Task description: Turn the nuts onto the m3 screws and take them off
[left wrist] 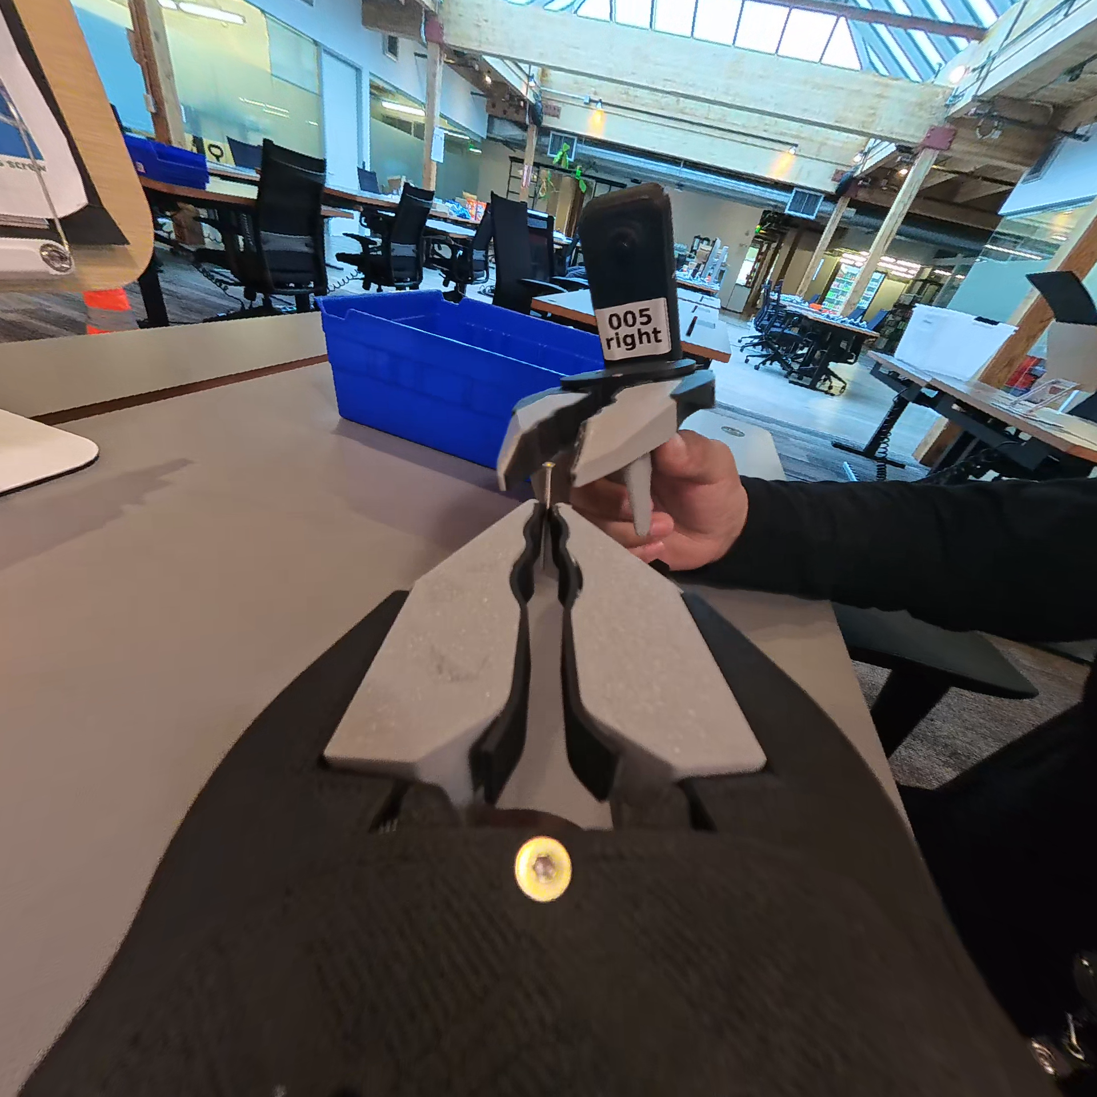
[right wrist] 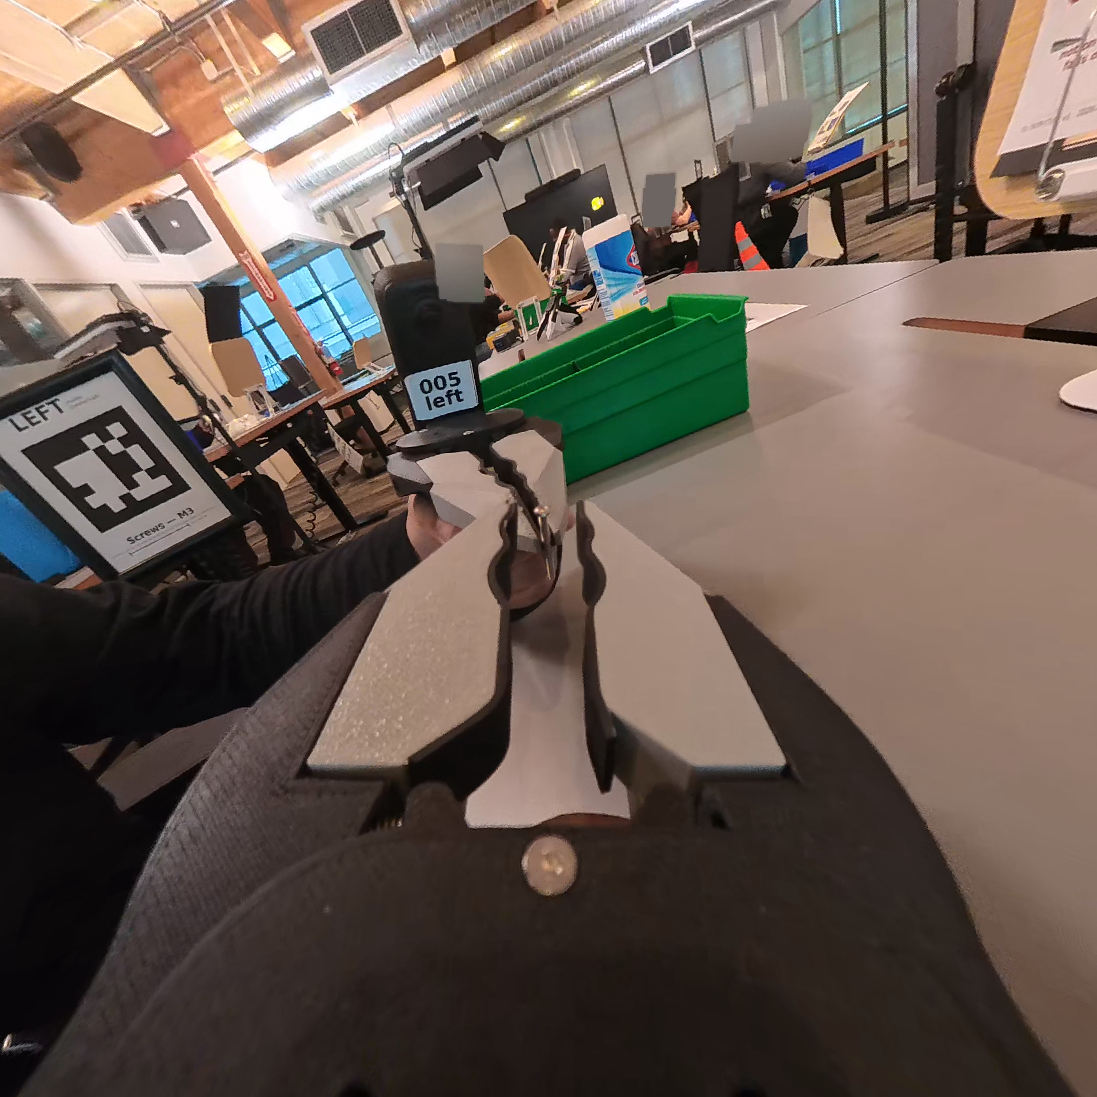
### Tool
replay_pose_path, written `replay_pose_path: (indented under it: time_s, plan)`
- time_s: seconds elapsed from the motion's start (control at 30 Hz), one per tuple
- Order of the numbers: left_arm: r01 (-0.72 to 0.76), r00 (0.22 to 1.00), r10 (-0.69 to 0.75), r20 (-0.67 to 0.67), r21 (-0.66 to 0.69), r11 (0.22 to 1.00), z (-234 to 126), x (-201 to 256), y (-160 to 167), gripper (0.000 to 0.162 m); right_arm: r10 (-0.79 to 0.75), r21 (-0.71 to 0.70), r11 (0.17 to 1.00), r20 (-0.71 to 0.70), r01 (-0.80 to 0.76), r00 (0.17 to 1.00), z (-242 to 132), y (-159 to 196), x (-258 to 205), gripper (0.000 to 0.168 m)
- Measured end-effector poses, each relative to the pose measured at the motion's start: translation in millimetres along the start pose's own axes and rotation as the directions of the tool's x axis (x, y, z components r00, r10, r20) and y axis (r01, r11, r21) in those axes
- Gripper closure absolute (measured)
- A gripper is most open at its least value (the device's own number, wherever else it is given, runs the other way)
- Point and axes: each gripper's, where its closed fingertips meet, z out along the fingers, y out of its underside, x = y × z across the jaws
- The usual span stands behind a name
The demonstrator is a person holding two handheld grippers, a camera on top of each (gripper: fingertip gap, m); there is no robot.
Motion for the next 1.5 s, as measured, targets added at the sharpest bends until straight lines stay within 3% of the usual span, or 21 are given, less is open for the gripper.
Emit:
replay_pose_path:
  time_s: [0.13,0.33,0.53,0.83,1.5]
  plan:
    - [0.01,1.0,-0.01,0.002,-0.007,1.0,0.9,-0.8,1.8,0.162,-0.008,-0.013,1.0,-0.006,0.008,1.0,2.0,3.3,0.6,0.167]
    - [0.043,0.999,-0.042,0.024,-0.003,0.999,0.9,-6.7,2.7,0.162,-0.017,-0.028,0.999,-0.064,0.015,0.998,0.8,4.3,8.8,0.167]
    - [0.033,0.997,-0.031,0.07,-0.023,0.999,0.3,-14.3,7.2,0.161,0.018,0.057,0.998,-0.112,-0.011,0.994,-11.8,-11.2,19.9,0.167]
    - [0.029,0.999,-0.026,0.037,-0.091,0.995,12.5,-5.6,23.1,0.161,0.07,0.126,0.99,-0.045,-0.064,0.997,-16.0,-21.3,14.3,0.167]
    - [0.05,0.999,-0.05,-0.004,0.022,0.998,7.3,-0.5,3.8,0.162,0.047,0.11,0.993,0.018,-0.049,0.999,-9.4,-17.8,-0.4,0.167]
